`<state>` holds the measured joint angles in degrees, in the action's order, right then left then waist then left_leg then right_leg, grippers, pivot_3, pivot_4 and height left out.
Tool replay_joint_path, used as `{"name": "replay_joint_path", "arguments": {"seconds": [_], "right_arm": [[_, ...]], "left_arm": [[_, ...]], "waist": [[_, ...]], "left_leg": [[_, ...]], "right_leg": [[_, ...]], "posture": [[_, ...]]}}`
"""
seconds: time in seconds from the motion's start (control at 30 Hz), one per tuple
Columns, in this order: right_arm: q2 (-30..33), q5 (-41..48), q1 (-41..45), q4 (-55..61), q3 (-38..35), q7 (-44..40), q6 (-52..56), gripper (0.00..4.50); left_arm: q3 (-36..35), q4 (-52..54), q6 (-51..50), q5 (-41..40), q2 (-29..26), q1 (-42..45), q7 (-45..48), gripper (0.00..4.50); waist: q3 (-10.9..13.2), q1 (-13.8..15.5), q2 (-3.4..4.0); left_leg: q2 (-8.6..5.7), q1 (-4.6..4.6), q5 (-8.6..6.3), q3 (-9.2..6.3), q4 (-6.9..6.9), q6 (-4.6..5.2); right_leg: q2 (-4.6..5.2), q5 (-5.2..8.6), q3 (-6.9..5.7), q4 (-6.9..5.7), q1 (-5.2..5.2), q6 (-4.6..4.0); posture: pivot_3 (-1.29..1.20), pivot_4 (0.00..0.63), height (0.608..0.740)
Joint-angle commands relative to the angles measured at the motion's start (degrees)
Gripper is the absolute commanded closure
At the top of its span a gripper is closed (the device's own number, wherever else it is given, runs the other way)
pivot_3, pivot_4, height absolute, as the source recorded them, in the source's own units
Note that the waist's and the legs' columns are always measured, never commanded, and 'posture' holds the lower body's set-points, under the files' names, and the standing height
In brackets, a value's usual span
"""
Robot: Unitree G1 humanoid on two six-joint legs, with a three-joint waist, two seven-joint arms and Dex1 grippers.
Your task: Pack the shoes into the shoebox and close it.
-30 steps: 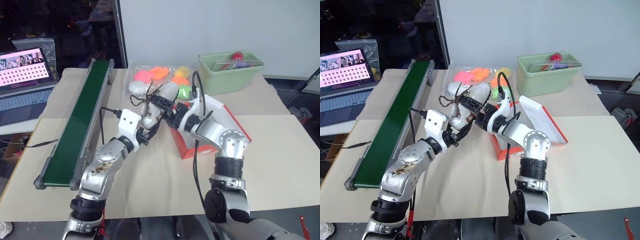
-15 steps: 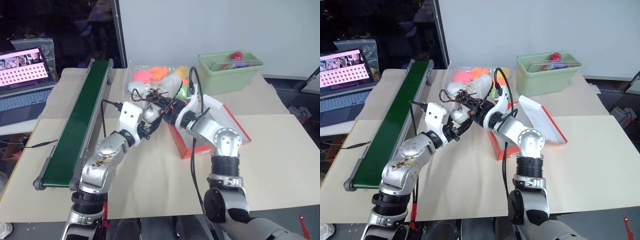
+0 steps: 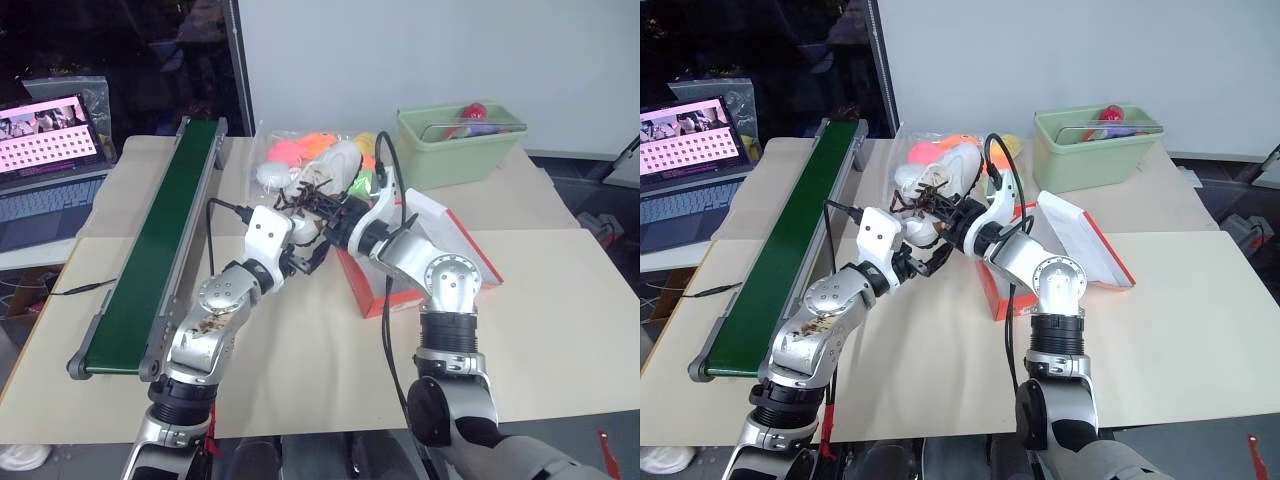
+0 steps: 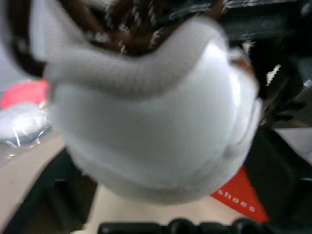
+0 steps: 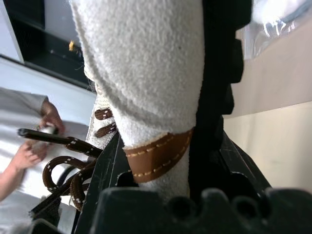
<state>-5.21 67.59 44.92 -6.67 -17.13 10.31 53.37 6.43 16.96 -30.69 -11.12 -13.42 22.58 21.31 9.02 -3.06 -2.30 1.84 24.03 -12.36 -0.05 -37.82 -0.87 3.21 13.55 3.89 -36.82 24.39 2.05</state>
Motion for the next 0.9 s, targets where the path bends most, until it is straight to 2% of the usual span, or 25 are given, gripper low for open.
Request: {"name": "replay_joint_path", "arguments": {"seconds": [0.03,0.1,0.23,0.37,0.47,0.6,0.63,0.9], "right_arm": [[-0.24,-0.92,5.64,1.27,-3.28,1.54,-7.12,2.97],[3.23,-2.75,7.13,-0.23,-4.93,1.98,-9.48,2.97],[17.46,-8.66,10.78,-1.79,-3.98,-3.13,-6.26,2.97],[31.11,-9.18,14.0,-4.66,-1.58,-9.36,5.41,2.97],[40.87,-12.65,18.54,-11.43,4.69,-14.19,19.34,2.97],[44.88,-16.14,23.2,-20.91,9.3,-20.24,30.54,2.97],[45.59,-18.04,23.8,-22.61,12.6,-23.06,31.6,2.97],[46.94,-36.07,26.36,-38.46,31.92,-44.57,22.22,2.97]], "left_arm": [[-0.07,3.36,0.84,-0.79,0.22,-0.88,0.34,0.05],[-0.03,4.12,0.72,-0.78,0.22,-1.71,0.26,0.05],[0.82,4.66,1.14,0.0,-0.36,-3.73,0.56,0.05],[1.94,4.73,1.5,0.52,-0.01,-4.63,0.2,0.05],[2.43,3.81,2.09,0.46,0.46,-4.5,0.64,0.05],[3.82,3.09,3.01,0.69,1.33,-4.6,1.31,0.05],[4.42,2.81,3.82,0.95,1.24,-4.58,1.87,0.05],[6.61,6.49,10.25,-1.05,-1.87,-7.37,9.62,0.05]], "waist": [[0.01,0.18,0.02],[0.03,0.24,0.05],[0.06,1.01,0.09],[0.1,1.25,0.15],[0.17,0.72,0.28],[0.19,0.36,0.31],[0.19,0.37,0.31],[0.31,0.73,0.51]], "left_leg": [[0.0,0.01,0.0,0.0,0.0,0.0],[-0.01,0.04,0.0,0.01,0.0,0.0],[-0.03,0.11,0.0,-0.01,0.0,0.0],[-0.11,0.22,-0.01,0.04,-0.01,0.01],[-0.07,0.18,-0.01,0.09,0.01,0.03],[0.0,0.03,-0.01,0.12,0.01,0.03],[0.01,-0.02,-0.01,0.11,0.01,0.03],[-0.08,0.19,-0.01,0.13,-0.02,0.03]], "right_leg": [[0.0,0.0,0.0,0.01,0.0,0.0],[0.0,0.0,0.0,-0.01,0.06,0.0],[0.02,0.0,-0.04,0.05,0.06,0.01],[0.11,0.0,-0.04,0.18,0.07,0.03],[0.07,0.0,0.03,0.17,0.08,0.03],[-0.04,0.01,0.09,0.11,0.0,-0.03],[-0.05,0.01,0.09,0.1,-0.04,-0.04],[0.01,0.0,0.09,0.2,0.11,0.0]], "posture": [[0.0,0.15,0.729],[0.0,0.15,0.729],[0.0,0.15,0.729],[0.0,0.15,0.729],[0.0,0.15,0.729],[0.0,0.15,0.729],[0.0,0.15,0.729],[0.0,0.15,0.729]]}}
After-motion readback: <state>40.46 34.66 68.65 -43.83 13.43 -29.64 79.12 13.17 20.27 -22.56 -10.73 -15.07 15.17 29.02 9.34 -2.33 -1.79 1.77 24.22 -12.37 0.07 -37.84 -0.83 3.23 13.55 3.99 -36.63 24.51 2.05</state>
